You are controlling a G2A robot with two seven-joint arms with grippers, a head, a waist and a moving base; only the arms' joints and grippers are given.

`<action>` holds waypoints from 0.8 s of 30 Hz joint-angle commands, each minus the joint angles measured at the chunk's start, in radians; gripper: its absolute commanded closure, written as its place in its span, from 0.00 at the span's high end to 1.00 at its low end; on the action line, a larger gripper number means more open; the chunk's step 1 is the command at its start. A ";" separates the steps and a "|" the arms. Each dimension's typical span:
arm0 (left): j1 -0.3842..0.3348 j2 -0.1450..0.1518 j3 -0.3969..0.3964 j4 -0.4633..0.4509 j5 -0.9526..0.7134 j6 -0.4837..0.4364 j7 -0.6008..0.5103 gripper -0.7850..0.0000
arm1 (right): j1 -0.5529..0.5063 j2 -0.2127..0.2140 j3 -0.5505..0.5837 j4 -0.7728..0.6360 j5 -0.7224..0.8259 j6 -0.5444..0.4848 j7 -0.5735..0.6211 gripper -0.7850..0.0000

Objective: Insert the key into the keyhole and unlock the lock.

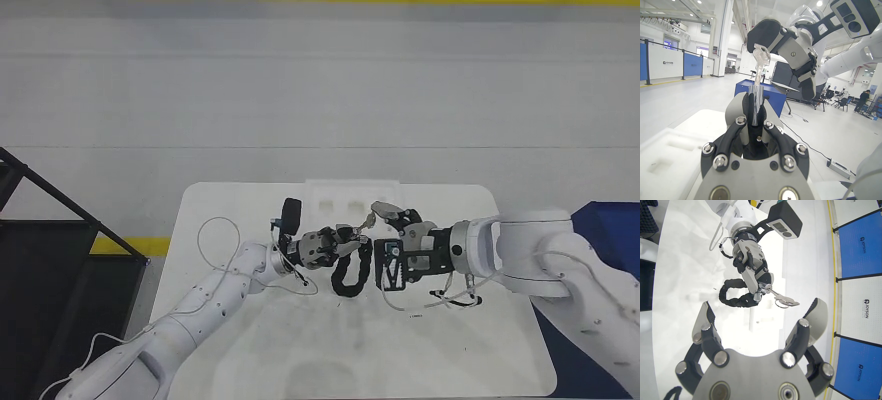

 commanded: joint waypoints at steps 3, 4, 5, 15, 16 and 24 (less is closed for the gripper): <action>0.003 -0.006 -0.008 0.000 0.008 -0.003 -0.003 0.00 | 0.011 -0.005 -0.015 -0.003 -0.012 -0.005 0.004 1.00; 0.004 -0.008 -0.009 -0.001 0.010 -0.003 -0.003 0.00 | 0.014 -0.006 -0.019 -0.002 -0.012 -0.007 0.008 1.00; 0.004 -0.010 -0.010 -0.002 0.013 -0.003 -0.003 0.00 | 0.018 -0.007 -0.022 -0.001 -0.010 -0.006 0.011 1.00; 0.007 -0.022 -0.019 -0.009 0.041 -0.003 -0.003 0.00 | 0.070 -0.024 -0.067 0.002 0.018 -0.007 0.060 1.00; 0.008 -0.022 -0.021 -0.013 0.042 -0.003 -0.003 0.00 | 0.075 -0.025 -0.071 0.004 0.023 -0.007 0.064 1.00; 0.012 -0.028 -0.021 -0.026 0.065 -0.003 -0.003 0.00 | 0.107 -0.039 -0.105 0.022 0.045 -0.001 0.077 1.00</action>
